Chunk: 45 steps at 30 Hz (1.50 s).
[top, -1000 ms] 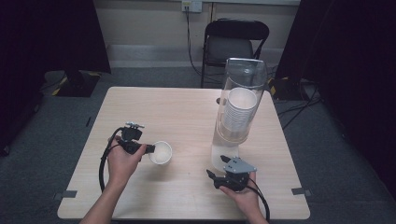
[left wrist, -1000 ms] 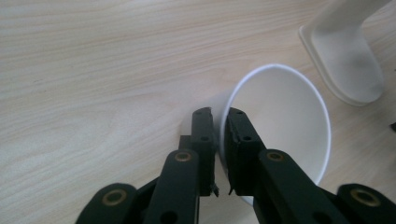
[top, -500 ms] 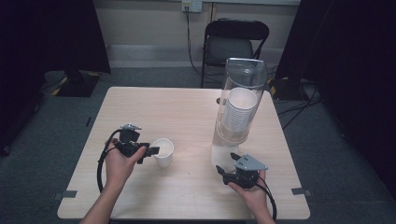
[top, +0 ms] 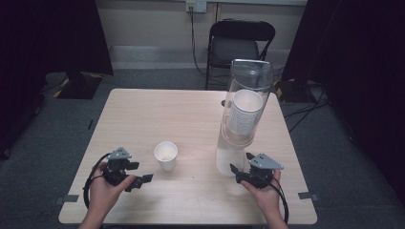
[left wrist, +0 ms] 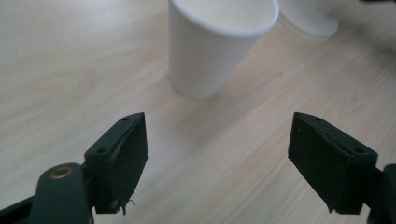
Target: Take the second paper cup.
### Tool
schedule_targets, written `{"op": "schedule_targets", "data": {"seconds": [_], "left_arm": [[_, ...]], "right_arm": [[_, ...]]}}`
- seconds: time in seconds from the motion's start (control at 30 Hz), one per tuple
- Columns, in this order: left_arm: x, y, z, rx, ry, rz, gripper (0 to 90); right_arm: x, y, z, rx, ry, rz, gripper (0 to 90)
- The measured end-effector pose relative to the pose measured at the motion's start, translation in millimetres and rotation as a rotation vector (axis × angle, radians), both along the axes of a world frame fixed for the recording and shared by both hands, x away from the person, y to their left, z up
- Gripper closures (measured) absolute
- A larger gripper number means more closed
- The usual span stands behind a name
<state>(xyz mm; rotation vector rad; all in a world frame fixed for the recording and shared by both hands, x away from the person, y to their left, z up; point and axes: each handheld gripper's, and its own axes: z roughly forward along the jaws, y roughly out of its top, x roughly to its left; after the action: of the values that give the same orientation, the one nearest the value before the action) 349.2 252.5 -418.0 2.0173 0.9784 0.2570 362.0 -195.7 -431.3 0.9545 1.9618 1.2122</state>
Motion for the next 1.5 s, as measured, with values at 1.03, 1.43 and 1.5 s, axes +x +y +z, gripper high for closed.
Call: {"op": "schedule_targets", "data": {"seconds": [1.03,1.43,1.5], "left_arm": [[-7.9,-9.6,-56.1,0.151,-0.163,-0.036,15.4],[-8.0,-9.7,-56.3,0.151,-0.163,-0.035,15.3],[-8.0,-9.7,-56.3,0.151,-0.164,-0.035,15.3]], "right_arm": [[26.9,22.1,43.7,0.131,-0.135,-0.049,30.4],[30.7,18.4,27.3,0.085,-0.122,-0.027,35.1],[30.4,17.7,23.3,0.105,-0.135,-0.026,35.2]]}}
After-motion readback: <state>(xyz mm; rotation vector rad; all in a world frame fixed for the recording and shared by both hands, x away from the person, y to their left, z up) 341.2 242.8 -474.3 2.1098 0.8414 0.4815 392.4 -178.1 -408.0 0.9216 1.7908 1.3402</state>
